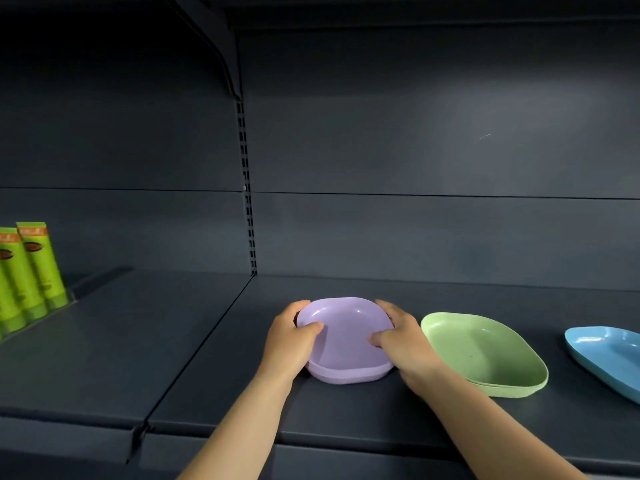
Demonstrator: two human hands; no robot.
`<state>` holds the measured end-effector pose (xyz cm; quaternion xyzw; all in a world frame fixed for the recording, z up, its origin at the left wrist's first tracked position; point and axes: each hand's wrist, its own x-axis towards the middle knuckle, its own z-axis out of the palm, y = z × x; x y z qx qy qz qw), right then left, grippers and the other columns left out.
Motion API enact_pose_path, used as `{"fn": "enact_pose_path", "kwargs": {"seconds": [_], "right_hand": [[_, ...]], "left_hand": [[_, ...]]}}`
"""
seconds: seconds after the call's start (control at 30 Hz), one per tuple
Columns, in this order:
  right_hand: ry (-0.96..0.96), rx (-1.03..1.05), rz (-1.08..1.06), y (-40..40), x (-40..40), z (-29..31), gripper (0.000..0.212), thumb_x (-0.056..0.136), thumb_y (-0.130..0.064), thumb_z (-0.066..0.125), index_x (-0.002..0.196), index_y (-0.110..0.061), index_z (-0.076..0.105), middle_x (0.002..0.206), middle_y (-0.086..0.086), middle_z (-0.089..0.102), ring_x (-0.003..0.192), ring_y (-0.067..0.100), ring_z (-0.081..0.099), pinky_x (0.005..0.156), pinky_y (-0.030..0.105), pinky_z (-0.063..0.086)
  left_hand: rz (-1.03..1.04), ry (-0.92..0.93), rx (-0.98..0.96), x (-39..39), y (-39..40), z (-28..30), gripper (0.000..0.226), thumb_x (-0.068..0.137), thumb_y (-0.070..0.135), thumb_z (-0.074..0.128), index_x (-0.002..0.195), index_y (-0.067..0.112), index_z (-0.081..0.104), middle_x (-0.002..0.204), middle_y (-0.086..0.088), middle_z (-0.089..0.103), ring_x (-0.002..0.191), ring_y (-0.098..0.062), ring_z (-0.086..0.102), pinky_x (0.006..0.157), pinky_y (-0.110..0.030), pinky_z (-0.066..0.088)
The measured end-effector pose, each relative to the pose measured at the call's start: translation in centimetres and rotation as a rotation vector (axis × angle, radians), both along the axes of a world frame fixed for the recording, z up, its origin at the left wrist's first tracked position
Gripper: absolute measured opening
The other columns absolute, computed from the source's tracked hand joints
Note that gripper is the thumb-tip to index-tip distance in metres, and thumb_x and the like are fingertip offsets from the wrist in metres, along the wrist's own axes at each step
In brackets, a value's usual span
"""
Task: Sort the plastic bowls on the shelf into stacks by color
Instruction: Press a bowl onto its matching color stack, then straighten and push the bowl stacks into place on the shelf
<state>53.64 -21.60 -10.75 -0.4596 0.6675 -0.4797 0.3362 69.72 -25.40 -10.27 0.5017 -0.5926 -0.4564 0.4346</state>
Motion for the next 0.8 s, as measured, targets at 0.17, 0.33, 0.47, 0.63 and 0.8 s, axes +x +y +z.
{"fn": "enact_pose_path", "kwargs": {"seconds": [0.17,0.33,0.47,0.63,0.8], "right_hand": [[-0.027,-0.019,0.025,0.2,-0.1,-0.1,0.048,0.077,0.013,0.048,0.108,-0.021,0.061,0.101,0.002,0.068,0.096,0.02,0.062,0.084,0.032,0.051],[0.043,0.001,-0.001,-0.1,-0.1,-0.1,0.043,0.075,0.008,0.051,0.108,-0.018,0.061,0.104,0.005,0.068,0.101,0.026,0.063,0.089,0.039,0.052],[0.248,-0.029,0.019,0.7,-0.2,1.8,0.067,0.085,-0.005,0.056,0.147,-0.013,0.031,0.146,0.003,0.042,0.134,0.019,0.041,0.109,0.03,0.036],[0.688,-0.176,0.063,3.9,-3.4,6.6,0.062,0.089,-0.021,0.061,0.144,-0.018,0.032,0.141,0.003,0.04,0.132,0.02,0.039,0.102,0.023,0.031],[1.086,-0.092,0.035,8.2,-10.1,9.9,0.065,0.09,-0.038,0.058,0.145,-0.018,0.03,0.142,0.005,0.038,0.134,0.026,0.032,0.107,0.034,0.031]], "left_hand": [[0.006,-0.067,-0.024,0.0,-0.3,-0.2,0.035,0.088,0.009,0.053,0.118,0.026,0.056,0.095,0.021,0.056,0.087,0.0,0.053,0.065,-0.014,0.04],[0.001,-0.061,-0.021,-0.1,0.0,0.0,0.041,0.089,0.015,0.055,0.128,0.024,0.052,0.12,0.01,0.057,0.103,-0.012,0.054,0.073,-0.021,0.042],[0.017,-0.197,-0.218,0.4,0.0,0.6,0.056,0.09,0.023,0.058,0.142,0.025,0.038,0.144,0.007,0.04,0.13,-0.012,0.041,0.099,-0.024,0.035],[-0.13,-0.533,-0.534,0.1,0.3,5.5,0.056,0.091,0.037,0.056,0.142,0.03,0.035,0.146,0.014,0.032,0.135,-0.008,0.032,0.105,-0.025,0.029],[-0.423,-0.983,-0.652,-5.0,2.5,10.2,0.061,0.091,0.045,0.051,0.146,0.032,0.026,0.149,0.015,0.025,0.138,-0.012,0.027,0.108,-0.032,0.032]]}}
